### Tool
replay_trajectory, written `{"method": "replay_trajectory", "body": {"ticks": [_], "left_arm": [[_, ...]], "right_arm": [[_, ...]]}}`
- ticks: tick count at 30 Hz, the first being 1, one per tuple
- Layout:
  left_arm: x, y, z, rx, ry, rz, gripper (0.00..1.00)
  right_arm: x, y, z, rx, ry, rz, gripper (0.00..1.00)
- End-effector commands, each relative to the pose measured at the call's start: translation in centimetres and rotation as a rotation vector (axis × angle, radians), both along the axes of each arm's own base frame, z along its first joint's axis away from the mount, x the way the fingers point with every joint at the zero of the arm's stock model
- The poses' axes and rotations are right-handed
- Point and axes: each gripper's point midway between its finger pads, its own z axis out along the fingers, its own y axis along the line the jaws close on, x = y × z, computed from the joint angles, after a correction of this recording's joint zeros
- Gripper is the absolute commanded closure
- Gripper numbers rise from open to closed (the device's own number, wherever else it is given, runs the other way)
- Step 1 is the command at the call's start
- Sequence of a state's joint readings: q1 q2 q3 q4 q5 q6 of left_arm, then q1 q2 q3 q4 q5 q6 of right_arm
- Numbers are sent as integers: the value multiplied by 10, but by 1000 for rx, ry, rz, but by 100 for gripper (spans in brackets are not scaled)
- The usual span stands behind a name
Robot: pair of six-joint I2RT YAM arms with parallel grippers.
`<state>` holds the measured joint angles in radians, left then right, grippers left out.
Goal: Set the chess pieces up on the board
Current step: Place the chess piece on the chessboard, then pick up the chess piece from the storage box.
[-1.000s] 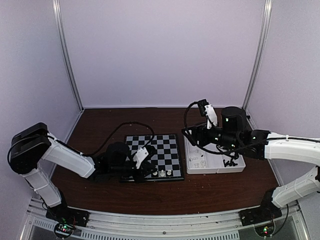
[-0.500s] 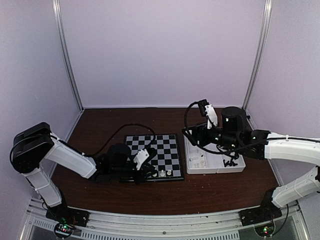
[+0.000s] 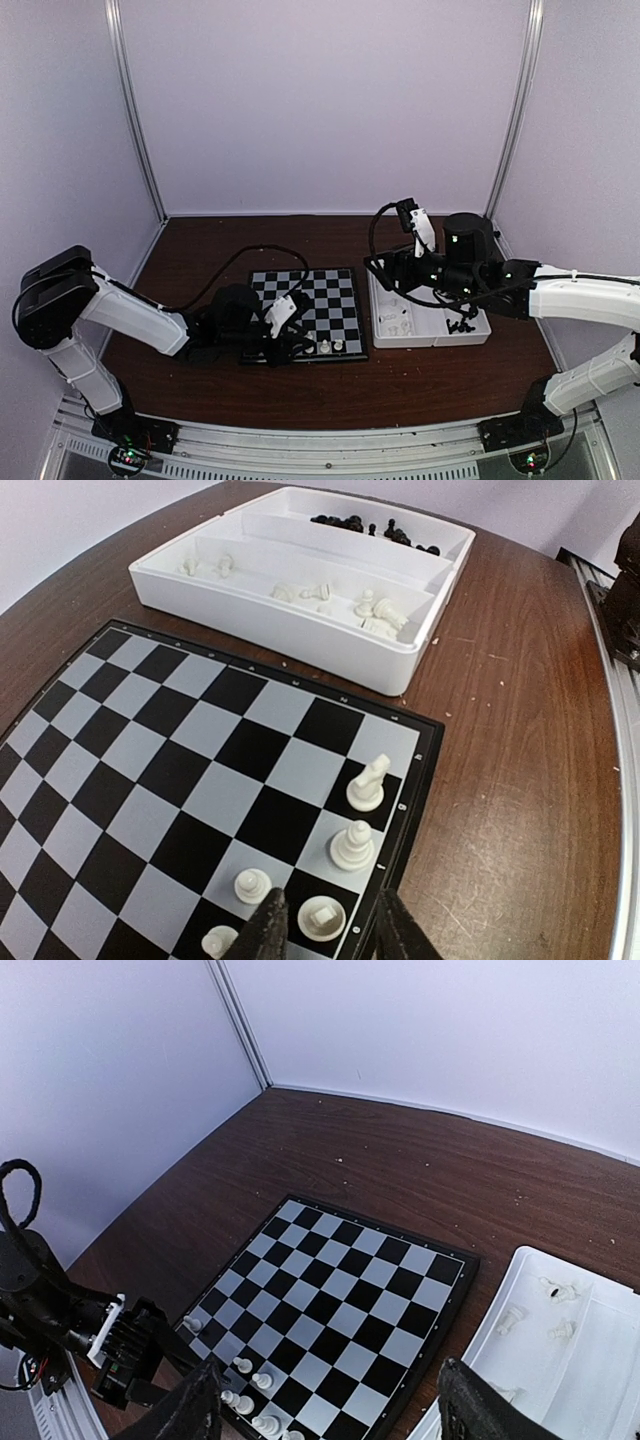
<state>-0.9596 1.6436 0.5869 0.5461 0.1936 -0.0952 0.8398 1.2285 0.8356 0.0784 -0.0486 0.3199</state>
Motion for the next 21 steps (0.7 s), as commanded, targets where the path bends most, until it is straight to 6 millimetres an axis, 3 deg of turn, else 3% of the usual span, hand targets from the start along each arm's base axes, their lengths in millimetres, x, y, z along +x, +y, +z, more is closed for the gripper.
{"method": "replay_trajectory", "body": {"ticks": [1, 7, 13, 16, 19, 21], "left_arm": [[-1, 0, 30, -39, -32, 5, 66], [1, 16, 62, -24, -44, 64, 54], [23, 29, 80, 108, -20, 209, 42], [36, 42, 84, 156, -24, 314, 17], [43, 49, 93, 132, -58, 370, 4], [46, 50, 101, 105, -78, 387, 2]], "right_arm": [[2, 0, 3, 13, -3, 0, 27], [7, -6, -4, -10, 41, -30, 27], [14, -48, -40, -217, 254, -183, 33], [2, -67, -59, -349, 364, -178, 35], [-6, -76, -72, -481, 438, -145, 38], [-6, -82, -77, -557, 472, -141, 40]]}}
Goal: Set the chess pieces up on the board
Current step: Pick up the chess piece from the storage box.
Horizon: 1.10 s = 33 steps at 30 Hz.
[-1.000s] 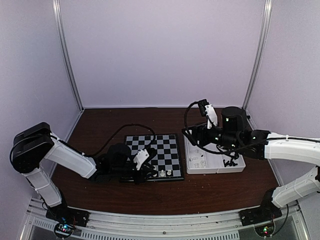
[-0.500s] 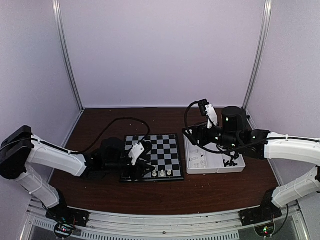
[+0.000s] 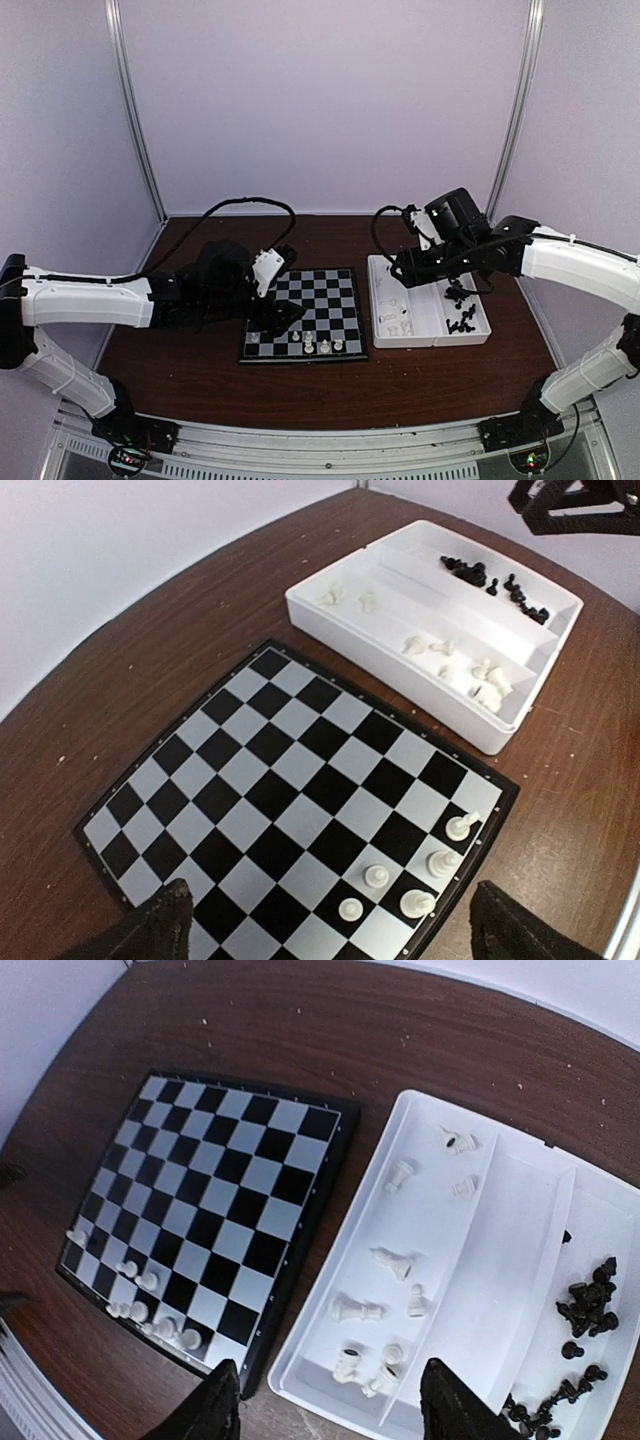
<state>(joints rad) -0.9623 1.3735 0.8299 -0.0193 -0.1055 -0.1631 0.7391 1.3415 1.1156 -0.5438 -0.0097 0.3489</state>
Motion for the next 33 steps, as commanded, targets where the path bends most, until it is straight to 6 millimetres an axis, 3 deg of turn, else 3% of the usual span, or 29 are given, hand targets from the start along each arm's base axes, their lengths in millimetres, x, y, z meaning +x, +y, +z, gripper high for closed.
{"method": "replay_trajectory", "body": {"ticks": [1, 6, 9, 12, 19, 24, 33], "left_arm": [[10, 16, 11, 6, -40, 102, 2], [18, 18, 22, 39, -46, 137, 2], [19, 19, 26, 40, -52, 138, 3], [18, 19, 27, 34, -44, 128, 2], [16, 23, 27, 47, -37, 127, 2], [17, 24, 27, 45, -38, 127, 2], [20, 21, 26, 55, -38, 128, 2]], "right_arm": [[-19, -29, -37, -257, 190, 23, 41], [-10, -24, -49, -371, 251, 95, 45], [-9, -11, -62, -426, 274, 242, 50], [7, -11, -74, -494, 267, 295, 50], [38, -14, -96, -549, 291, 385, 48], [50, -2, -104, -539, 249, 487, 49], [70, 1, -118, -543, 206, 575, 55]]}}
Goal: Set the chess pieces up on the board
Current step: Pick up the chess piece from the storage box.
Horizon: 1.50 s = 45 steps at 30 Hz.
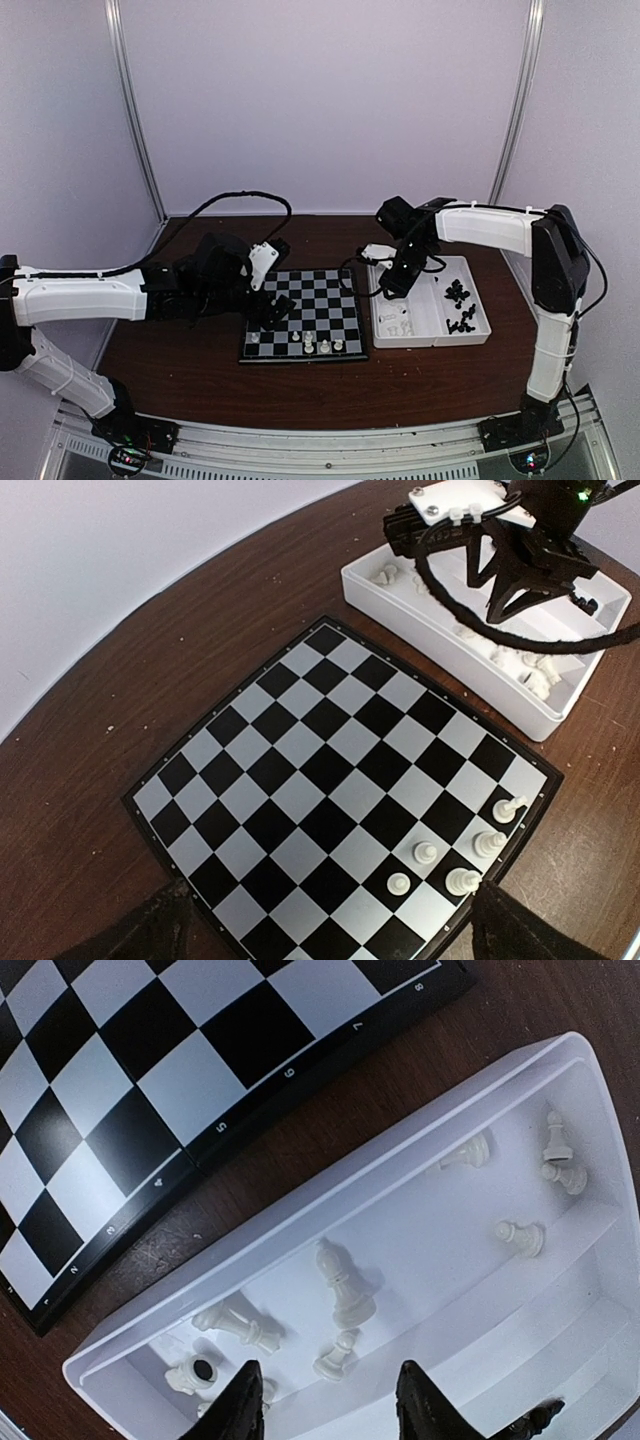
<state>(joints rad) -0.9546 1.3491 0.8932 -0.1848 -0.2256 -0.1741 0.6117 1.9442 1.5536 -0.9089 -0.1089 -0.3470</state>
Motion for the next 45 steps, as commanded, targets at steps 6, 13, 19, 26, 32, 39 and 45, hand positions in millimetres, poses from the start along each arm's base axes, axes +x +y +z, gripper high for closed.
{"method": "replay_trajectory", "body": {"ticks": [6, 13, 19, 26, 32, 39, 45], "left_arm": [[11, -3, 19, -35, -35, 18, 2], [12, -5, 21, -37, -35, 15, 2], [12, -7, 23, -36, -39, 5, 2], [12, -9, 21, -35, -35, -5, 2], [12, -9, 22, -37, -38, -7, 2], [11, -7, 22, -31, -39, -5, 2], [11, -9, 23, -39, -36, -9, 2]], "right_arm": [[17, -2, -9, 31, 10, 61, 57], [10, -9, -22, -7, 70, 46, 58], [-1, -6, -22, 8, 87, 21, 59], [-10, -2, -19, 37, 90, 20, 60], [-23, 9, -28, 70, 109, 58, 61], [-25, 7, -44, 33, 130, 69, 63], [-30, 4, -55, 7, 154, 81, 65]]}}
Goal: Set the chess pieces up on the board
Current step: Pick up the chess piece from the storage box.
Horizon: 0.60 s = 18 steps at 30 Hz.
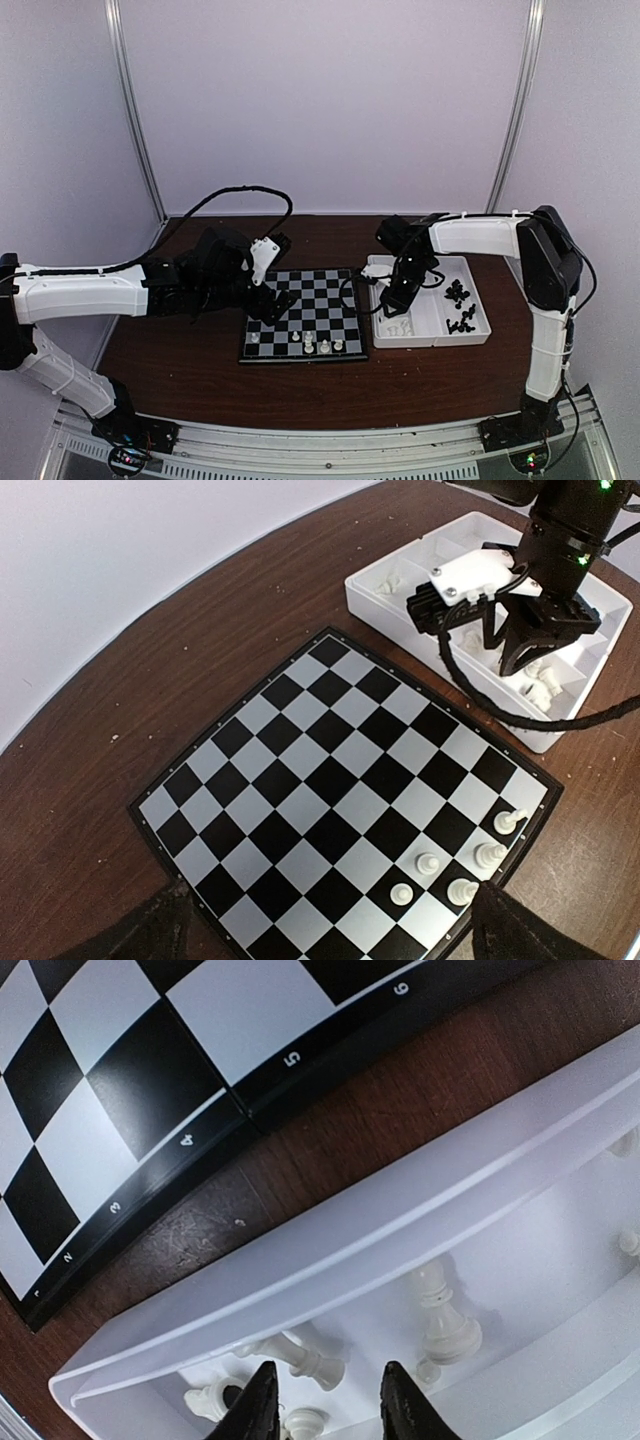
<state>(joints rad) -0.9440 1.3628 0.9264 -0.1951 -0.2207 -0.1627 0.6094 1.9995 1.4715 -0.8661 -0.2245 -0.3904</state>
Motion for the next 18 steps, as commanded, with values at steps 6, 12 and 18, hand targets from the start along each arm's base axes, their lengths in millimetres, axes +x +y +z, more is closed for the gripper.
{"method": "replay_trajectory", "body": {"ticks": [6, 12, 18], "left_arm": [[5, -8, 16, -40, -24, -12, 2], [5, -6, 17, -40, -27, -9, 2], [4, -8, 19, -50, -25, -16, 2]], "right_arm": [[-12, -3, -20, -27, 44, 26, 64], [-10, -2, -25, -36, 50, 19, 75], [-10, -1, -7, -23, 28, 9, 89]]}}
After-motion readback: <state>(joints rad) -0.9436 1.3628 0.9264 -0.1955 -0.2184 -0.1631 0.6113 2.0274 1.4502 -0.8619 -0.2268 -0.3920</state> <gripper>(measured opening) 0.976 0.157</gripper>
